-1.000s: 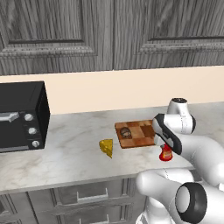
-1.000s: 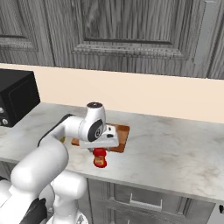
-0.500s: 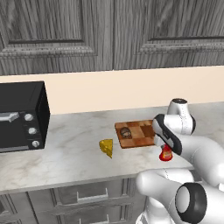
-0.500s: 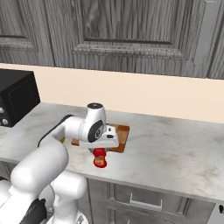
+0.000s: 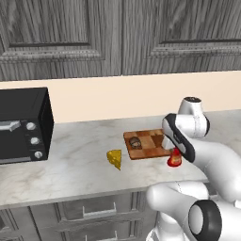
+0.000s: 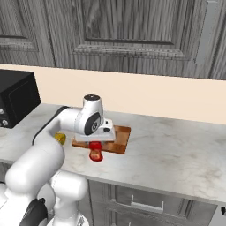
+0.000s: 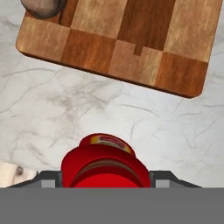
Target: Retrieve the reheated potato from the microwave, then place the potato, cheese, and condiment on the cutting board.
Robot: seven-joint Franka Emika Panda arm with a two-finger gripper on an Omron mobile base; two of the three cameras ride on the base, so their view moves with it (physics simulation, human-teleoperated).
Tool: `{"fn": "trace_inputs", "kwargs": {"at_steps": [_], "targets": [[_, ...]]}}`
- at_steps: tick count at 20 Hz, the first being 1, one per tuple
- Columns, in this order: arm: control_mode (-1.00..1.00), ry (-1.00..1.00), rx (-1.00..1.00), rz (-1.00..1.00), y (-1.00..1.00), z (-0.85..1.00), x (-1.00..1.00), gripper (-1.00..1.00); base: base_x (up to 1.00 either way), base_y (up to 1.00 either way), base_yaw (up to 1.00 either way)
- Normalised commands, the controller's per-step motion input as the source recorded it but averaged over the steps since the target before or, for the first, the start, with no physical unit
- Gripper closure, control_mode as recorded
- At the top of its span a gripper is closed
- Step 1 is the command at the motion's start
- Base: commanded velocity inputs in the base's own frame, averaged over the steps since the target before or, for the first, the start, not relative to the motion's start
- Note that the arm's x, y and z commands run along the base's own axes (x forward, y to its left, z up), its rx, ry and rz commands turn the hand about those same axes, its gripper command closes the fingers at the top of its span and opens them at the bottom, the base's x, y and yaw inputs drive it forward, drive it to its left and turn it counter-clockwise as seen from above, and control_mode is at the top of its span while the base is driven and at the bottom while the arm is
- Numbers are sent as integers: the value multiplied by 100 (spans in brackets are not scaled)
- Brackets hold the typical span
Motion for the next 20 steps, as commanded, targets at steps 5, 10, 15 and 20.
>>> {"fn": "trace_inputs", "kwargs": {"at_steps": [5, 10, 15, 20], "targets": [[-100, 0, 0, 0, 32, 29, 51, 100, 0, 0, 0], [-100, 0, 0, 0, 11, 7, 70, 100, 0, 0, 0], [-100, 2, 0, 0, 0, 0, 59, 100, 0, 0, 0], [-100, 1, 0, 0, 15, -2, 41, 100, 0, 0, 0]]}}
